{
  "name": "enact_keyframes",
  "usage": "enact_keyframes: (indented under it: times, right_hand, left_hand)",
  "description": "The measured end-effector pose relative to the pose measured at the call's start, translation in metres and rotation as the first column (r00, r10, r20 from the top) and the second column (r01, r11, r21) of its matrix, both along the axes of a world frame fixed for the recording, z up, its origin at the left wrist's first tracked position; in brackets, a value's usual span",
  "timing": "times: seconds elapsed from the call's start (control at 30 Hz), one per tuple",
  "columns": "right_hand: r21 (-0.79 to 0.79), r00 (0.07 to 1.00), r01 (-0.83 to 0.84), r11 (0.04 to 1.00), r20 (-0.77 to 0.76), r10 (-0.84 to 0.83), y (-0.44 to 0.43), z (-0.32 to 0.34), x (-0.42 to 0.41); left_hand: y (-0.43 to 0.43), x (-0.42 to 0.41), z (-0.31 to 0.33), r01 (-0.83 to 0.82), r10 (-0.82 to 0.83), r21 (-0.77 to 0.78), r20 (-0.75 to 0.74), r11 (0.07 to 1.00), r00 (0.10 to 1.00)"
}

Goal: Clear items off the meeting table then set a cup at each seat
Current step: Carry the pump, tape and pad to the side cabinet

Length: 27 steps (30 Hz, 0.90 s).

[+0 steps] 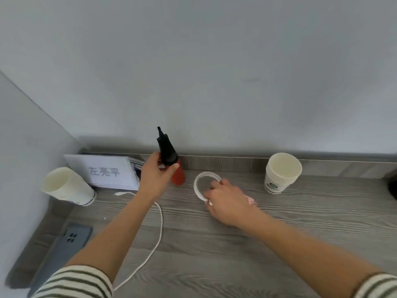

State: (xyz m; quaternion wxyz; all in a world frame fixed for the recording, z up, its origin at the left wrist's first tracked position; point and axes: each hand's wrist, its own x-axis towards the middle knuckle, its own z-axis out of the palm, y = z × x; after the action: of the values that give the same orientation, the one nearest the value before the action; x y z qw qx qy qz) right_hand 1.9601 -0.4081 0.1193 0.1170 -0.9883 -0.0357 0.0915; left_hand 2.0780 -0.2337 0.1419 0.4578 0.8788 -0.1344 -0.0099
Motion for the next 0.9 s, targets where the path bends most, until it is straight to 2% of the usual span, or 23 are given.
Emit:
enact_keyframes:
  times: [0.1,0.17,0.33,0.4,0.5,0.6,0.67,0.73,0.8,0.9]
  right_hand:
    - [-0.148,1.0,-0.001,0.989,-0.029,-0.003,0.021,-0.012,0.037]
    - [-0.192,1.0,0.0,0.981,-0.026,-0.005,0.029,-0.018,0.05]
    - [-0.109,1.0,-0.011,0.994,0.023,0.014,0.019,-0.027,0.05]
    - [-0.137,0.997,-0.035,0.99,0.067,0.044,0.004,-0.029,0.042]
    - [-0.198,0.994,-0.061,0.978,0.076,0.078,-0.018,-0.027,0.031]
    - [-0.207,0.999,-0.041,0.977,0.025,0.048,-0.026,-0.024,0.017]
    - [-0.21,0.998,0.041,0.977,0.055,-0.03,-0.021,-0.023,0.002]
    - [-0.176,0.977,0.185,0.967,0.141,-0.161,-0.013,-0.028,-0.02]
    - [-0.152,0.944,0.292,0.944,0.206,-0.258,-0.005,-0.037,-0.042]
    - [-0.189,0.933,0.326,0.926,0.223,-0.283,-0.002,-0.051,-0.061]
  left_hand:
    - [0.006,0.012,-0.002,0.054,-0.054,0.0,-0.003,0.999,0.999]
    - [0.009,0.017,-0.003,0.079,-0.079,-0.004,0.01,0.997,0.997]
    - [0.016,0.023,-0.012,0.159,-0.16,0.03,0.025,0.987,0.987]
    - [0.02,0.025,-0.019,0.175,-0.175,0.079,-0.011,0.981,0.985]
    - [0.027,0.02,-0.032,0.163,-0.16,0.104,-0.032,0.981,0.987]
    - [0.033,0.008,-0.04,0.104,-0.102,0.05,-0.033,0.993,0.994]
    - [0.038,-0.005,-0.042,0.056,-0.058,0.038,0.058,0.998,0.997]
    - [0.037,-0.023,-0.045,0.139,-0.155,0.099,0.185,0.985,0.97]
    - [0.032,-0.043,-0.051,0.269,-0.325,0.236,0.244,0.934,0.914]
    - [0.018,-0.064,-0.065,0.397,-0.5,0.47,0.112,0.788,0.859]
